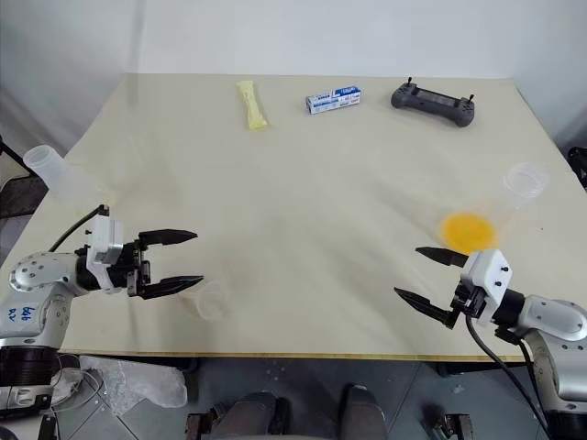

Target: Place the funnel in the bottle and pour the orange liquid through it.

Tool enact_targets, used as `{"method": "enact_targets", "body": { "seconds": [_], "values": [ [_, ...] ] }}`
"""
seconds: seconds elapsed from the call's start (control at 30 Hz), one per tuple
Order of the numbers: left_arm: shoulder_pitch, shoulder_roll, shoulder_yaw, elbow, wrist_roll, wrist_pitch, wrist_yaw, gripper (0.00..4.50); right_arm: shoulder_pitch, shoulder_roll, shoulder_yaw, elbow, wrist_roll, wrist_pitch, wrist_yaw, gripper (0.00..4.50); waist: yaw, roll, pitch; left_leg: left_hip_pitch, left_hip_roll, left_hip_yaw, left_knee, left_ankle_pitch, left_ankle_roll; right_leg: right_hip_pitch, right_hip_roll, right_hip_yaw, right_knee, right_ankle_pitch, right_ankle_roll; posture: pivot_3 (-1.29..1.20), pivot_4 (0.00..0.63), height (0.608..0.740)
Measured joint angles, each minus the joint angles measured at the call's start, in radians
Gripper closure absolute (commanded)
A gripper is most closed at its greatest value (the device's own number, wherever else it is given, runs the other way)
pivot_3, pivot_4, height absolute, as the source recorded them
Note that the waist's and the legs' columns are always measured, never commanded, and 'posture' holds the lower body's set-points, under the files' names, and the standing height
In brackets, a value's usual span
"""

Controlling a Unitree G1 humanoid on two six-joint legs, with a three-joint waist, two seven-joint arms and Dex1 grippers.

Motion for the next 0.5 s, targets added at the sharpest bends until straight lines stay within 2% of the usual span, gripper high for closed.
{"method": "enact_targets", "body": {
  "seconds": [0.33, 0.5],
  "values": [
    [-0.011, -0.011, 0.002, -0.051, -0.007, 0.112, 0.125, 0.02, -0.003, 0.006, 0.001, -0.01, 0.0, 0.0, -0.02, 0.0, 0.0, 0.0, 0.0, 0.0, 0.0, 0.0, 0.0, 0.0, 0.0, 0.0, 0.0, 0.0, 0.0, 0.0, 0.0, 0.0, 0.15, 0.74],
    [0.019, -0.018, 0.045, -0.104, -0.014, 0.11, 0.193, 0.02, -0.066, 0.007, 0.016, 0.013, -0.001, 0.001, -0.018, 0.0, -0.002, 0.0, 0.0, 0.0, 0.0, 0.0, 0.0, 0.0, 0.0, 0.0, 0.0, 0.0, 0.0, 0.0, 0.0, 0.0, 0.15, 0.74]
  ]
}}
